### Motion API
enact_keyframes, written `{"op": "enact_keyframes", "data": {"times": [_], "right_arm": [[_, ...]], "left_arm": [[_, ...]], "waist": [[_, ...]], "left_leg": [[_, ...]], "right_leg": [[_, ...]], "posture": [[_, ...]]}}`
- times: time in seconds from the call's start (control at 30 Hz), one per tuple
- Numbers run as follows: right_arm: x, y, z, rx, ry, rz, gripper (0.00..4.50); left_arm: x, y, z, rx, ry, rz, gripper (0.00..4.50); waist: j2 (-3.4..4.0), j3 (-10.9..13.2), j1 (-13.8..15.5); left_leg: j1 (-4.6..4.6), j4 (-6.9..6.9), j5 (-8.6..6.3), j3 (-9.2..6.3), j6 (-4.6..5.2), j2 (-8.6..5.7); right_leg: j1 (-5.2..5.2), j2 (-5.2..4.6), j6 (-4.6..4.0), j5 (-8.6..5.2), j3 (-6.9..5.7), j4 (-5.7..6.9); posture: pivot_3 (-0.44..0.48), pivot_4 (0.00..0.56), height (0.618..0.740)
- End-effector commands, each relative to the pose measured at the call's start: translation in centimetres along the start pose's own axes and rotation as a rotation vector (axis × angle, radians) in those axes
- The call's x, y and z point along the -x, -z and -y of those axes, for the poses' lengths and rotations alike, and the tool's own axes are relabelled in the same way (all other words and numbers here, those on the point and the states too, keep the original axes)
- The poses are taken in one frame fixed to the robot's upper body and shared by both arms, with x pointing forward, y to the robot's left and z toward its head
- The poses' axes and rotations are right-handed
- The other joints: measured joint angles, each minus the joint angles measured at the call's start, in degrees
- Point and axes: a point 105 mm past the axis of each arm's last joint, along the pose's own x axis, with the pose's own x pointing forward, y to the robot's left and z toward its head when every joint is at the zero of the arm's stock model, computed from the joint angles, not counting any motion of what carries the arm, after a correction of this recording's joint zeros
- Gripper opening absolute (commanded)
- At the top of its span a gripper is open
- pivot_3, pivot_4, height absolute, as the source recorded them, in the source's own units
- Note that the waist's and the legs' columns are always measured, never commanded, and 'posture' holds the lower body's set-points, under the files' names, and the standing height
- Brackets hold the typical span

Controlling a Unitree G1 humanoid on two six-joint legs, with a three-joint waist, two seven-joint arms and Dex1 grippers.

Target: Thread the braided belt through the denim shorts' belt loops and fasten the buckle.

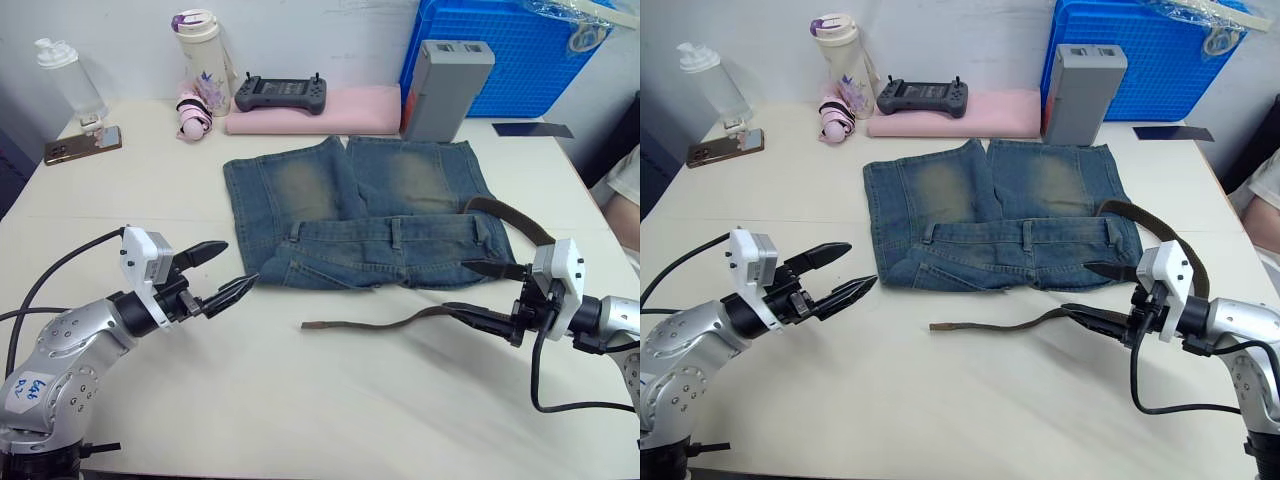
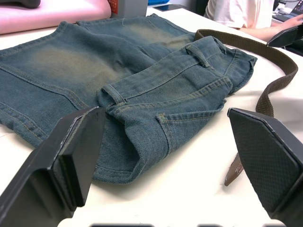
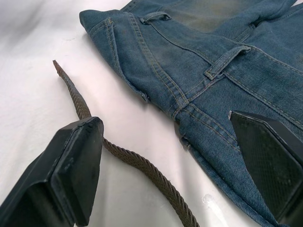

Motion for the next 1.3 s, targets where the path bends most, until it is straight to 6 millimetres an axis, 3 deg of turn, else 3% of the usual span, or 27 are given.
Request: {"op": "enact_keyframes", "data": {"times": [0.03,0.57,0.73,0.93,1.17,1.3], "right_arm": [[0.4,-0.3,0.4,0.020,0.035,0.022,4.50],[-0.6,0.1,-0.4,0.037,-0.022,0.003,4.50],[-1.6,-0.1,-1.2,0.047,-0.099,0.002,4.50],[-4.1,-0.1,-3.6,0.102,-0.275,-0.048,4.50],[-7.3,1.5,-5.7,0.160,-0.400,-0.193,4.50],[-8.4,4.1,-6.4,0.212,-0.441,-0.323,4.50]], "left_arm": [[0.4,-0.8,-0.1,-0.036,0.007,0.021,4.48],[0.4,-0.1,0.3,-0.028,0.077,-0.010,4.48],[0.3,-0.1,0.8,-0.036,0.121,-0.021,4.48],[0.2,0.1,1.5,-0.049,0.166,-0.036,4.48],[-0.3,-0.1,1.9,-0.039,0.152,-0.006,4.48],[-0.6,0.3,2.6,-0.017,0.149,0.000,4.48]], "waist": [[0.00,0.00,0.01],[0.00,0.00,-0.04],[0.00,0.00,-0.09],[0.00,0.00,-0.13],[0.01,0.00,-0.09],[0.00,0.00,-0.10]], "left_leg": [[0.00,0.00,0.00,0.00,0.00,0.00],[0.01,0.00,0.00,0.00,0.00,0.00],[0.02,0.01,0.00,0.00,0.00,0.00],[0.01,0.01,0.00,0.00,0.00,0.00],[0.00,0.01,0.00,-0.01,-0.01,0.00],[-0.04,0.03,0.00,0.00,-0.01,0.00]], "right_leg": [[0.00,0.00,0.00,0.00,0.00,0.00],[0.00,0.01,0.00,0.00,0.00,0.01],[0.00,0.01,0.00,0.00,0.01,0.02],[-0.02,0.01,0.00,0.00,0.01,0.02],[-0.04,0.00,0.00,0.00,0.00,0.01],[-0.04,-0.01,0.00,0.00,0.00,-0.01]], "posture": [[0.000,0.150,0.724],[0.000,0.150,0.724],[0.000,0.150,0.724],[0.000,0.150,0.724],[0.000,0.150,0.724],[0.000,0.150,0.724]]}}
